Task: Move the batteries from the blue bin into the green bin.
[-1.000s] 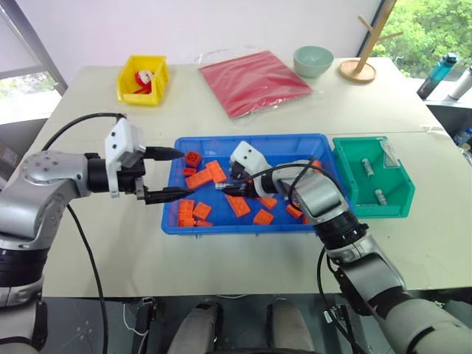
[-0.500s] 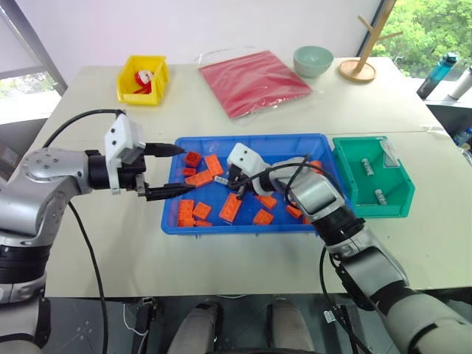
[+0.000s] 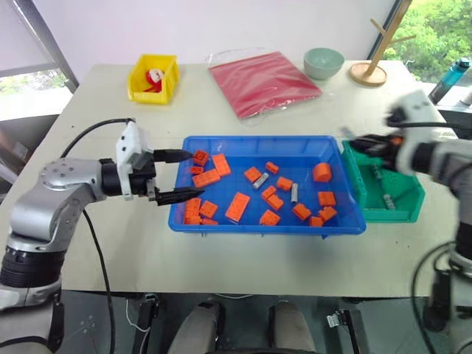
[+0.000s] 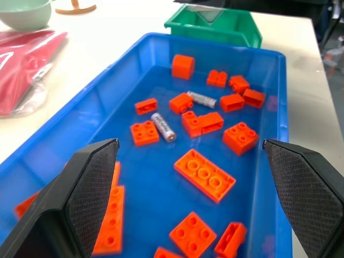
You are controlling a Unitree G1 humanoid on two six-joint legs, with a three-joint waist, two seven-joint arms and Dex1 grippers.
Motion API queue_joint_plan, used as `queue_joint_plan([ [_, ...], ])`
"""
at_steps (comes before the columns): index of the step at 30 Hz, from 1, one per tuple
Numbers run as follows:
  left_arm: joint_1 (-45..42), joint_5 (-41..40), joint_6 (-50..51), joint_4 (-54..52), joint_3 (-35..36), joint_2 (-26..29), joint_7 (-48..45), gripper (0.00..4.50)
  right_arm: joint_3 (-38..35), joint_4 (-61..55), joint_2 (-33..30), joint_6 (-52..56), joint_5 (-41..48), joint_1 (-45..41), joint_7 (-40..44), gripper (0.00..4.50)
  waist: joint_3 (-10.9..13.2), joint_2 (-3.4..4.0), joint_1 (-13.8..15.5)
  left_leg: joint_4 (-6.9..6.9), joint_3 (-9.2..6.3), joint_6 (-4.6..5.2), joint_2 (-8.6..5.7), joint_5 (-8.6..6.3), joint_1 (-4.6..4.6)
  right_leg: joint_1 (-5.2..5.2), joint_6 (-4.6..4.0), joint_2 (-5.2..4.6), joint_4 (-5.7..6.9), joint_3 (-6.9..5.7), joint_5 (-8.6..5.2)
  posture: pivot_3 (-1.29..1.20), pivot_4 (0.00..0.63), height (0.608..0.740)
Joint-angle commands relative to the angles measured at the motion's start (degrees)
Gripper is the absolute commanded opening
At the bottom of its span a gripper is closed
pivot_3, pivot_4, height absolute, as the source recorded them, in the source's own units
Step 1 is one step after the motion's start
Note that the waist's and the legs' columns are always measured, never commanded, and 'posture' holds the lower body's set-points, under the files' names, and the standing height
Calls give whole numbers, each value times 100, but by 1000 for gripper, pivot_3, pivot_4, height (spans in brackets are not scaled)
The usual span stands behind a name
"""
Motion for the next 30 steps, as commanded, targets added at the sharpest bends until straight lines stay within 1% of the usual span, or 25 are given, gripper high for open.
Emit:
queue_joint_plan([
  [1, -33, -11, -97, 2, 19, -16, -40, 4500, -514, -168, -226, -39, 138, 368, -72, 60, 0, 0, -25, -1, 15, 1, 10, 0, 0, -1, 0, 0, -3, 0, 0, 0, 150, 717],
  [4, -166, 7, -100, 110, -47, -83, -26, 4500, -604, -250, -222, -141, 226, 802, -127, 60, 0, 0, -15, -2, 35, 2, 31, -1, 3, -1, 0, 12, -10, -1, 0, 0, 150, 717],
  [6, -248, 33, -125, 169, -90, -128, -11, 4500, -575, -287, -144, -226, 280, 950, -200, 1077, 0, 0, -5, 0, 36, 1, 31, -1, 4, 0, 0, 13, -10, 0, 0, 0, 150, 717],
  [7, -280, 39, -131, 184, -107, -145, -3, 4500, -543, -283, -115, -259, 318, 976, -239, 1333, 0, 0, -1, 0, 37, 2, 30, -1, 4, 1, 0, 11, -11, 0, 0, 0, 150, 717],
  [8, -313, 50, -138, 207, -119, -159, -6, 4500, -493, -261, -108, -302, 344, 967, -283, 1787, 0, -1, 3, 2, 35, 2, 29, -1, 3, 2, 0, 12, -11, 0, 0, 0, 150, 717],
  [12, -398, 82, -156, 242, -129, -160, -17, 4500, -178, -50, -254, -649, 402, 684, -313, 3719, 0, 0, 2, 2, 33, 2, 27, -1, 4, 4, 0, 11, -14, 0, 0, 0, 150, 717],
  [14, -408, 93, -156, 241, -118, -153, -17, 4500, -50, 27, -299, -752, 463, 487, -288, 3719, 0, -1, -1, 2, 33, 2, 28, -1, 4, 5, 0, 12, -36, -1, 0, 0, 150, 717],
  [16, -392, 90, -138, 218, -90, -130, -20, 4500, 343, 77, -236, -932, 565, -62, -211, 3719, 1, 0, -9, 0, 33, 2, 32, -1, 3, 10, 0, 17, -51, -1, 0, 0, 150, 717],
  [18, -309, 80, -98, 101, -52, -88, 6, 4500, 1082, 80, 236, -1073, 713, -967, -141, 3719, 1, 1, -46, -4, 40, 1, 36, -1, 3, 9, 0, 17, -64, -1, 0, 0, 150, 717],
  [19, -286, 78, -84, 63, -45, -75, 18, 4500, 1347, 82, 403, -1140, 739, -1225, -104, 3719, 1, 1, -104, -4, 48, 1, 46, -1, 5, 9, 1, 22, -66, -2, 0, 0, 150, 717],
  [20, -267, 69, -62, 23, -31, -56, 35, 4500, 1758, 86, 580, -1356, 701, -1423, 70, 3719, 1, 1, -121, -8, 52, 1, 54, 0, 6, 9, 1, 25, -68, -4, 0, 0, 150, 717],
  [23, -261, 50, -9, -27, 3, -31, 69, 4500, 2592, 314, 794, -1920, 507, -1749, 470, 3719, -2, -4, -106, -13, 33, 0, 64, 0, 6, 11, 0, 34, -63, -7, 0, 0, 150, 717],
  [27, -167, 20, 50, -198, 88, 24, 165, 4500, 3982, 1508, 1189, -3527, -258, -2363, 1333, 3719, 2, -9, -62, -8, 19, 3, 26, -2, -1, 10, 0, 17, -62, -5, 0, 0, 150, 717],
  [29, -93, 2, 75, -299, 141, 46, 236, 4500, 4397, 2129, 1382, -4138, -547, -2588, 1685, 3719, 2, -10, -78, -1, 17, 3, 24, -2, 0, 14, 0, 17, -65, -4, 0, 0, 150, 717],
  [30, -72, -3, 87, -333, 150, 48, 262, 4500, 4473, 2350, 1438, -4330, -635, -2654, 1788, 3719, 2, -10, -80, -2, 13, 2, 24, -2, 0, 14, 0, 18, -65, -4, 0, 0, 150, 717],
])
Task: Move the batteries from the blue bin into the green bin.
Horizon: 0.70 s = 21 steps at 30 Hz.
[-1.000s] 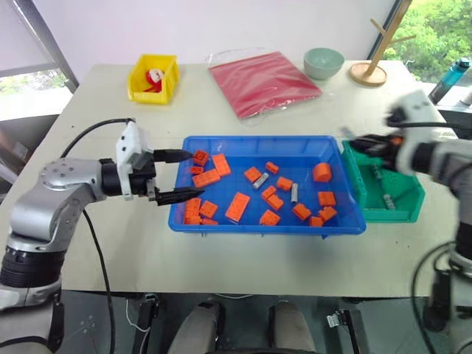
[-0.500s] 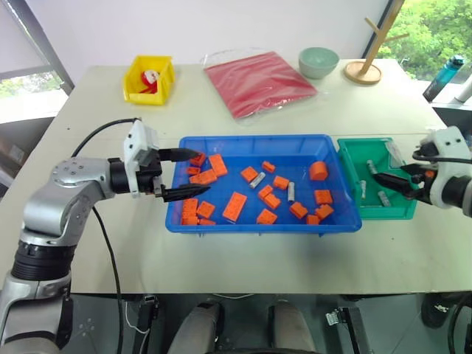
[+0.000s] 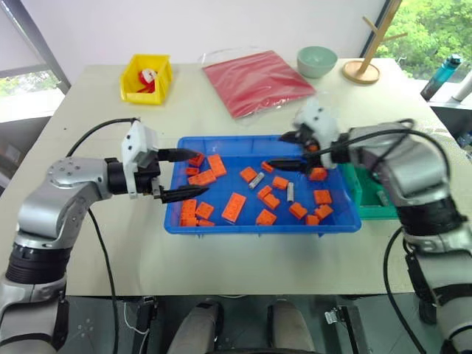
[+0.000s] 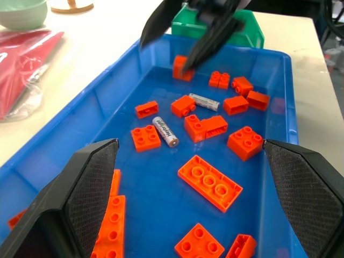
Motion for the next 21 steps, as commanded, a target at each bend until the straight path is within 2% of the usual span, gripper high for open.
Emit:
queue_joint_plan([
  [1, 83, -116, 30, -321, 235, 84, 114, 4500, 391, 792, 183, -1027, -476, -341, 507, 3719, 0, 0, 1, 0, -1, 0, 2, 0, 1, 1, 0, 2, 0, 0, 0, 0, 150, 717],
  [6, 369, -223, 147, -652, 467, 200, 266, 4500, 787, 2174, 516, -2175, -1045, -667, 1020, 3719, 0, 0, -60, -4, -11, -1, 1, 0, 0, -2, 0, 4, 3, -2, 0, 0, 150, 717],
  [12, 570, -315, 227, -876, 604, 276, 407, 4500, 817, 3559, 926, -3072, -1560, -975, 1103, 3719, 0, 0, -89, -8, -12, -2, 8, 1, 3, -4, 0, 10, 4, -3, 0, 0, 150, 717],
  [21, 571, -363, 240, -934, 594, 264, 540, 4500, 727, 4267, 1218, -3405, -1841, -1100, 1367, 3719, 0, 0, -84, -5, -22, -3, 2, 2, 4, 1, 0, 11, 4, -2, 0, 0, 150, 717],
])
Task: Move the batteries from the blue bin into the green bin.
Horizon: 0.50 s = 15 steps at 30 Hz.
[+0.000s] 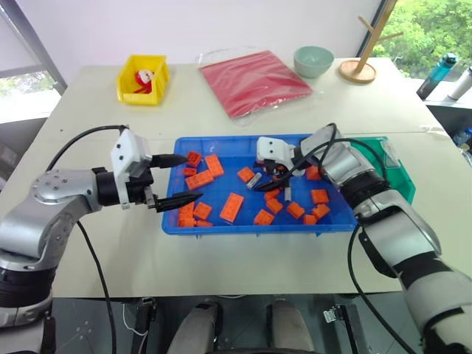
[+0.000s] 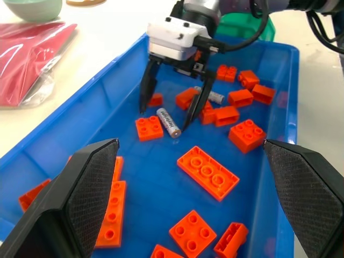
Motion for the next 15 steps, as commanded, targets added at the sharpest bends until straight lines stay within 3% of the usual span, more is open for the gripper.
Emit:
queue_joint_plan([
  [1, -89, -115, -46, -160, 164, 44, 31, 4500, -73, 156, 65, -121, -169, -120, 142, 3719, 0, 0, -7, -1, 0, -1, 1, 1, 0, -1, 0, 0, 0, 0, 0, 0, 150, 717],
  [2, -117, -109, -54, -138, 156, 44, 29, 4500, -81, 196, 81, -144, -199, -129, 157, 3719, 0, 0, -8, -1, 0, -1, 2, 1, 0, -1, 0, 1, 0, 0, 0, 0, 150, 717],
  [5, -184, -93, -65, -99, 140, 45, 29, 4500, -155, 294, 126, -178, -226, -161, 157, 2945, 0, 0, -3, 0, 1, -1, 2, 1, 0, 0, 0, 1, 0, 0, 0, 0, 150, 717],
  [11, -264, -57, -98, -18, 110, 43, 7, 4500, -309, 42, 109, -12, -165, 2, 247, 139, 0, 0, -6, 0, 1, -1, 2, 1, 0, -2, 0, 1, 2, 0, 0, 0, 150, 717],
  [15, -353, -18, -132, 68, 51, 20, -13, 4500, -616, -675, -112, 486, -22, 247, 93, 47, 0, 0, 13, 2, -1, -1, 0, 1, 0, -1, 0, 0, 4, 0, 0, 0, 150, 717],
])
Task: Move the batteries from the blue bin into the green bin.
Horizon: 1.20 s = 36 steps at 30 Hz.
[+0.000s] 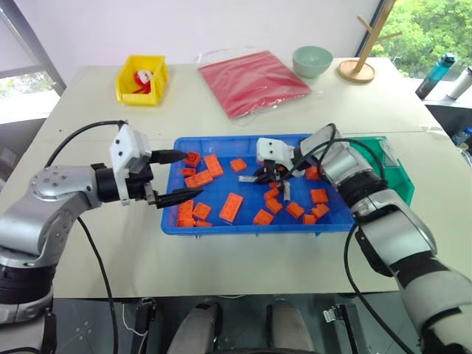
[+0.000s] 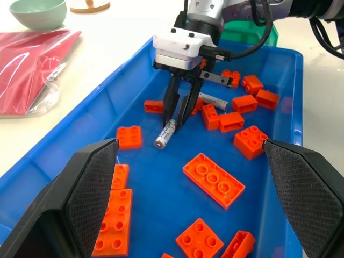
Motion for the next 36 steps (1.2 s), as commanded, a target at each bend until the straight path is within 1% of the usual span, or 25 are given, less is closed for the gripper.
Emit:
queue_joint_plan([
  [1, -153, -19, -121, -6, 59, 17, -16, 4500, -422, -948, -285, 542, 139, 230, -115, 47, 0, 0, 5, 1, 0, 0, -2, 0, -1, -1, 0, -2, 0, 0, 0, 0, 150, 717],
  [4, -150, -27, -132, 4, 37, -3, -32, 4500, -1146, -2824, -766, 1823, 548, 788, -337, 47, 0, 0, 26, 1, -1, 0, -4, 0, -6, -6, 0, -4, 7, 0, 0, 0, 150, 717],
  [5, -133, -32, -138, 0, 40, -5, -37, 4500, -1328, -3302, -866, 2203, 662, 921, -420, 47, 0, 0, 24, 1, -1, 0, -4, 0, -7, -7, 0, -5, 10, 0, 0, 0, 150, 717],
  [8, -98, -37, -158, 26, -10, -60, -55, 4500, -2257, -4486, -1262, 3584, 1002, 1221, -949, 47, 0, 0, 15, -1, 3, 0, -3, 0, -7, -7, 0, -6, 17, 1, 0, 0, 150, 717],
  [10, -104, -30, -176, 58, -51, -101, -71, 4500, -2731, -4876, -1575, 4144, 1061, 1426, -1265, 47, 0, 0, 42, -2, 4, 0, -2, 0, -7, -6, 0, -6, 16, 1, 0, 0, 150, 717],
  [13, -182, 2, -237, 192, -148, -175, -128, 4500, -3440, -5204, -2240, 4702, 1091, 1924, -1603, 47, 0, 0, 154, 2, 4, 1, -6, -1, -6, -2, 0, -9, 7, 1, 0, 0, 150, 717],
  [17, -383, 83, -350, 446, -312, -267, -255, 4500, -4151, -5512, -2865, 5115, 1237, 2756, -1773, 47, 0, 0, 189, 5, 12, 2, -9, -1, -6, 5, 0, -15, -6, 3, 0, 0, 150, 717],
  [20, -608, 145, -440, 667, -463, -341, -366, 4500, -4561, -5886, -3050, 5416, 1396, 3488, -1850, 47, 0, 0, 182, 5, 21, 3, -7, -1, -6, 4, 0, -16, -6, 3, 0, 0, 150, 717],
  [22, -750, 198, -504, 807, -553, -395, -435, 4500, -4702, -6141, -2971, 5529, 1430, 3907, -1975, 47, 0, 0, 126, 5, 23, 3, -5, -1, -4, 5, 0, -16, -5, 3, 0, 0, 150, 717],
  [23, -805, 217, -525, 861, -583, -416, -456, 4500, -4723, -6203, -2947, 5537, 1430, 4038, -2031, 47, -1, -1, 153, 4, 46, 4, 3, -2, -3, 0, 0, -18, -6, 3, 0, 0, 150, 717],
  [25, -880, 248, -564, 941, -621, -441, -506, 4500, -4777, -6352, -2887, 5595, 1506, 4255, -2225, 1102, -1, -1, 154, 2, 43, 4, 13, -2, -2, 3, 0, -10, -5, 0, 0, 0, 150, 717],
  [26, -896, 258, -579, 964, -629, -446, -523, 4500, -4791, -6400, -2879, 5611, 1552, 4310, -2295, 1450, -1, -1, 152, 3, 46, 4, 12, -2, -2, 4, 0, -12, -5, 1, 0, 0, 150, 717],
  [27, -908, 267, -591, 984, -634, -449, -538, 4500, -4763, -6457, -2905, 5566, 1572, 4383, -2345, 1990, -1, -1, 152, 3, 48, 4, 12, -2, -2, 3, 1, -12, -5, 1, 0, 0, 150, 717],
  [30, -890, 274, -605, 983, -616, -434, -579, 4500, -4705, -6609, -2959, 5585, 1804, 4292, -2362, 3477, -1, -1, 153, 2, 46, 4, 13, -2, -1, 0, 1, -11, -6, 1, 0, 0, 150, 717],
  [33, -820, 266, -598, 921, -585, -399, -603, 4500, -4548, -6877, -2944, 5802, 2400, 3707, -2165, 3477, -1, -1, 141, 3, 48, 4, 12, -2, -1, 2, 1, -11, -8, 1, 0, 0, 150, 717],
  [36, -790, 261, -569, 873, -564, -391, -587, 4500, -4198, -7013, -2853, 5954, 2937, 3037, -2006, 3477, -1, -1, 143, 2, 49, 4, 19, -2, -1, 0, 1, -6, -13, 1, 0, 0, 150, 717],
])
